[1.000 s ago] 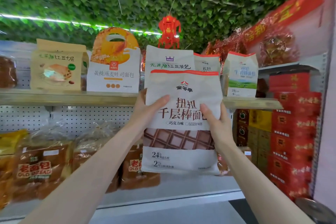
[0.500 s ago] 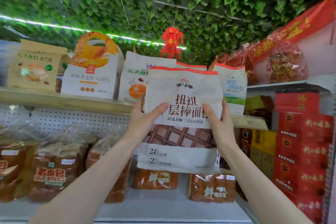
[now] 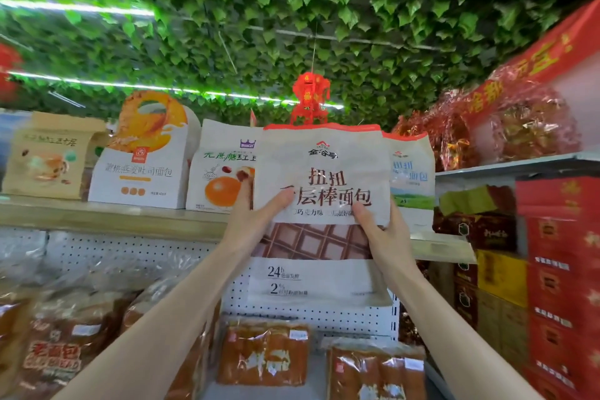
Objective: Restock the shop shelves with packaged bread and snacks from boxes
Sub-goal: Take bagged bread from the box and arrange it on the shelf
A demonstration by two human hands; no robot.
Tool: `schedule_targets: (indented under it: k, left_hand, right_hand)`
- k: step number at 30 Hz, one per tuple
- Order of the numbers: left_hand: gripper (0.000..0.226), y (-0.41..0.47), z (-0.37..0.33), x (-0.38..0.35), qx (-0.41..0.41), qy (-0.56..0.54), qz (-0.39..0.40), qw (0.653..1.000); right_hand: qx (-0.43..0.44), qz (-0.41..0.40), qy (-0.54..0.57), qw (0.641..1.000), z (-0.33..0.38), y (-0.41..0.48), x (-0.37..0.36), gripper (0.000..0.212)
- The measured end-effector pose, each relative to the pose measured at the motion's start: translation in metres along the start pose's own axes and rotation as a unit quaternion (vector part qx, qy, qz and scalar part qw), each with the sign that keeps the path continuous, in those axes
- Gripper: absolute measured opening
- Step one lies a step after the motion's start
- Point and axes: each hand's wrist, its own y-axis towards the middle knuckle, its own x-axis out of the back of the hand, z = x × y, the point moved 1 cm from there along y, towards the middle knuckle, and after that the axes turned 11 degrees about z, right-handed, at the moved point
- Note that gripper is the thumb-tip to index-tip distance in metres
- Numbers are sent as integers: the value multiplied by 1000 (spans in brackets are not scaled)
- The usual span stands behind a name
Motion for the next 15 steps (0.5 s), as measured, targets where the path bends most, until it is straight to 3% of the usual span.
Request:
schedule_targets:
  k: [2, 5, 15]
  left_hand:
    - [77, 4, 7, -3, 4, -3, 46, 999]
    - [78, 16, 17, -2, 1, -4, 53, 999]
    - [52, 92, 22, -22, -107, 24, -46, 993]
  right_hand:
    - [5, -8, 17, 1000, -4, 10, 5, 32]
    - [9, -20, 14, 1000, -11, 23, 8, 30]
    - [57, -42, -36, 997, -25, 94, 32, 36]
